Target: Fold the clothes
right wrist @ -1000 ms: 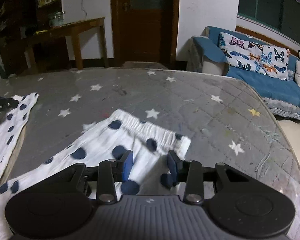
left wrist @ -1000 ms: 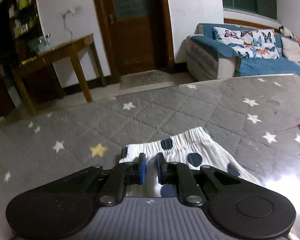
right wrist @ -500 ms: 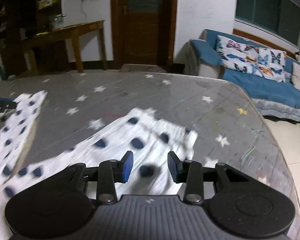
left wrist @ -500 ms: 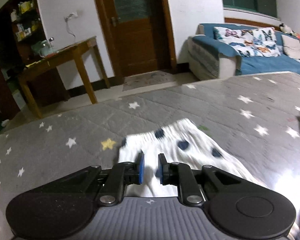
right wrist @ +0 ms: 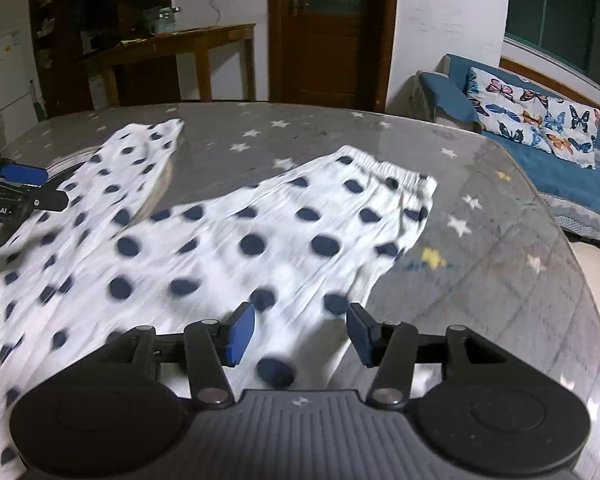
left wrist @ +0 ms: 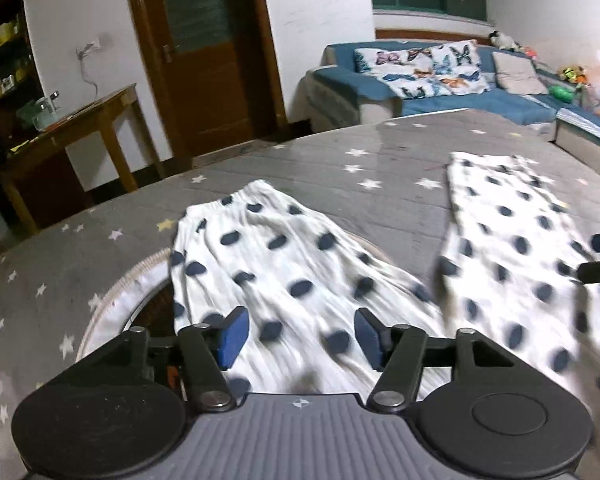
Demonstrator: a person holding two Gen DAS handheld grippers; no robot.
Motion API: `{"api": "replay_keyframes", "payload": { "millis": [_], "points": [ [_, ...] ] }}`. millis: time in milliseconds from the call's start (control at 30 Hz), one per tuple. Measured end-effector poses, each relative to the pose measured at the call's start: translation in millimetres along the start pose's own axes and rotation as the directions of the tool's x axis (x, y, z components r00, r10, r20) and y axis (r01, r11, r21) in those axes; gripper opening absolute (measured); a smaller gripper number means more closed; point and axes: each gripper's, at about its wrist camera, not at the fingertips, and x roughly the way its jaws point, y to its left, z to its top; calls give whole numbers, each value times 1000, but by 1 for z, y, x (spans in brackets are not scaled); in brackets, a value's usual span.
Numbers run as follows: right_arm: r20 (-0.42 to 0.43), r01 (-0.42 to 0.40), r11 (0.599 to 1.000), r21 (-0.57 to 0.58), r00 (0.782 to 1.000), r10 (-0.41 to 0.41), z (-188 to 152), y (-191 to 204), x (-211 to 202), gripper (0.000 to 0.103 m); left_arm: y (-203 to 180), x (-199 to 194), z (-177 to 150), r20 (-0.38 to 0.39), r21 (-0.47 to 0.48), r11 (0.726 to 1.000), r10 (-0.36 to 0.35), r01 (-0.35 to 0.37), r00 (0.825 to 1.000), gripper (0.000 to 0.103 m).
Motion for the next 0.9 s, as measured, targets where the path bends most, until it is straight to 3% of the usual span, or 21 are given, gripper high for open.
{"api": "replay_keyframes", "payload": {
  "millis": [200, 400, 567, 667, 767, 900],
  "points": [
    [10, 0, 1000, -9, 1000, 0, -25, 15, -18, 54, -18, -41, -29, 20, -26, 997, -67, 68, 998, 77],
    [22, 9, 1000, -2, 1000, -9, -45, 20, -32, 55, -29, -64, -65, 16, -22, 995, -100, 100, 995, 78],
    [49, 36, 999, 5, 998, -37, -49, 24, -45, 55, -30, -70, -87, 11, -5, 998, -61, 61, 998, 78],
    [79, 10, 1000, 0, 997, -10, -52, 31, -57, 56, -28, -71, -96, 5, -9, 999, -47, 47, 999, 78],
    [99, -5, 1000, -8, 995, 6, -58, 40, -65, 68, -26, -71, -103, -1, -10, 999, -33, 33, 999, 78],
    [81, 23, 1000, -19, 996, -21, -70, 45, -65, 69, -24, -76, -107, -3, -17, 999, -28, 28, 1000, 78]
  ]
}}
